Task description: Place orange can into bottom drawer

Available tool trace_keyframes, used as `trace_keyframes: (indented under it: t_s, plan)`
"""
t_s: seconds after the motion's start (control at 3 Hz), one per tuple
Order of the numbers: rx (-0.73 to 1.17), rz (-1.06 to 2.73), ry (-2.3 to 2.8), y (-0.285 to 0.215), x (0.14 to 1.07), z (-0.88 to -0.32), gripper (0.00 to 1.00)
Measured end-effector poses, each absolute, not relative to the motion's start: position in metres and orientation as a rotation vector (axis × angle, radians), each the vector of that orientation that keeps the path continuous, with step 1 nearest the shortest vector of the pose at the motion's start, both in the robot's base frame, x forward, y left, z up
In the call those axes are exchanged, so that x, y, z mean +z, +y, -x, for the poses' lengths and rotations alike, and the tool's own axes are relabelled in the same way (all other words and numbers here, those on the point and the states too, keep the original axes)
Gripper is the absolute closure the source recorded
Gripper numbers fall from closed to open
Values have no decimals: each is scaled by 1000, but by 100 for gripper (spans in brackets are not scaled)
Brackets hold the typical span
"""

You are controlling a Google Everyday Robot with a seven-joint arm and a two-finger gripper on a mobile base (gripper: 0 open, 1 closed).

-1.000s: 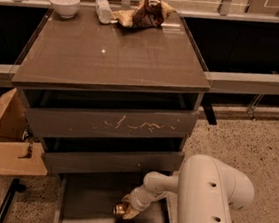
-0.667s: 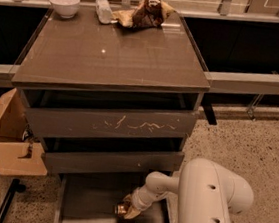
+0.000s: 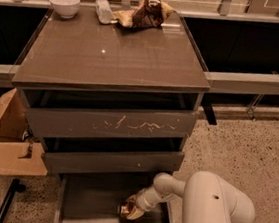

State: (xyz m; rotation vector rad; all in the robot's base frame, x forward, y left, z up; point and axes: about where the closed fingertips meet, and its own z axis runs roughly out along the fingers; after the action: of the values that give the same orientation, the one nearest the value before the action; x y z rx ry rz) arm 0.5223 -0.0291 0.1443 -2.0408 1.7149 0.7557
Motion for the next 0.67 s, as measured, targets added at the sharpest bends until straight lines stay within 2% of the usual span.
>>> trace_keyframes:
  t_s: [0.33, 0.67]
  plan:
    - [781, 2030, 1719, -33, 141, -521, 100]
    - [781, 2030, 1719, -33, 142, -521, 82]
